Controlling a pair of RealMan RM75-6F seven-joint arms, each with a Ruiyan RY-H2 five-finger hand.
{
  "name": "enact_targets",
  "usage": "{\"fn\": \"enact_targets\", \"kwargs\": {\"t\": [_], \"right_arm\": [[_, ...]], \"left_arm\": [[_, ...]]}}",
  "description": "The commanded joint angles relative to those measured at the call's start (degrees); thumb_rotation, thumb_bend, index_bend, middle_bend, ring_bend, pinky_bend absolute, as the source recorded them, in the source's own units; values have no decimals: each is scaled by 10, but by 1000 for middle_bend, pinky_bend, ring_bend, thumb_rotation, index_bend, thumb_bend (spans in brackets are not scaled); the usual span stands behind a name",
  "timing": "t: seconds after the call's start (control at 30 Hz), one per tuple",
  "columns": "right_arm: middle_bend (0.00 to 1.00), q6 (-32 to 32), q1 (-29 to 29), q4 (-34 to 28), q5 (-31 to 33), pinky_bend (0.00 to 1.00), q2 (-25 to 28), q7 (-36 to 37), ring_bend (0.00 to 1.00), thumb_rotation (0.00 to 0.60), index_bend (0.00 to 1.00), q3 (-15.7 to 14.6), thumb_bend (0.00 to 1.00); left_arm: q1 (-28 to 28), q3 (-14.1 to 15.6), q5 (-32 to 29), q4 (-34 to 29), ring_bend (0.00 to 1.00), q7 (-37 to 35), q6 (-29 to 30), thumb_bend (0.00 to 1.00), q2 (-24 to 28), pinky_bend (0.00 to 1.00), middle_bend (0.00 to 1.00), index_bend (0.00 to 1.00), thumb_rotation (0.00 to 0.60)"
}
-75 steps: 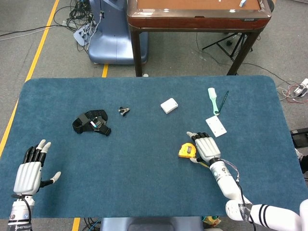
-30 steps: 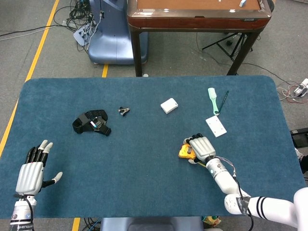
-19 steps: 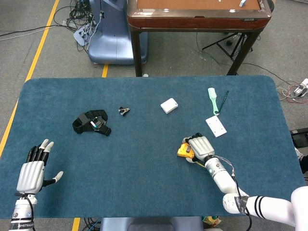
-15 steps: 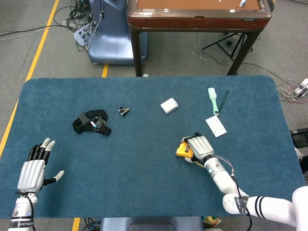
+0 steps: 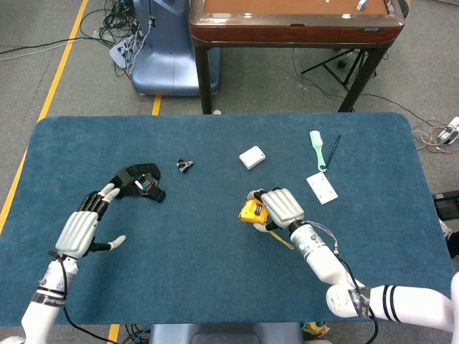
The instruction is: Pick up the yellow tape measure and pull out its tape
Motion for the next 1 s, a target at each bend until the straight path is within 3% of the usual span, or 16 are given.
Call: {"fn": "enact_targets", "kwargs": {"t": [0.03, 0.2, 0.6, 1.0], "right_arm": [[628, 2, 23, -21, 32, 310, 4, -14, 513, 600, 633, 15, 715], [633, 2, 61, -34, 76, 310, 1, -37, 523, 600, 638, 26, 717], [644, 39, 148, -43, 189, 327, -30, -98, 549, 600, 651, 34, 719], [654, 95, 179, -25, 220, 336, -86, -100, 573, 600, 661, 41, 720]], "left_arm": [[-32, -19, -15, -17, 0, -59, -42, 174, 2, 0, 0, 0, 600], [-62, -34, -31, -16, 0, -119, -75, 174, -12, 0, 0, 0, 600], [-106, -50, -91, 2, 0, -131, -104, 174, -65, 0, 0, 0, 600], [-127, -54, -127, 26, 0, -130, -100, 174, -127, 0, 0, 0, 600]]}}
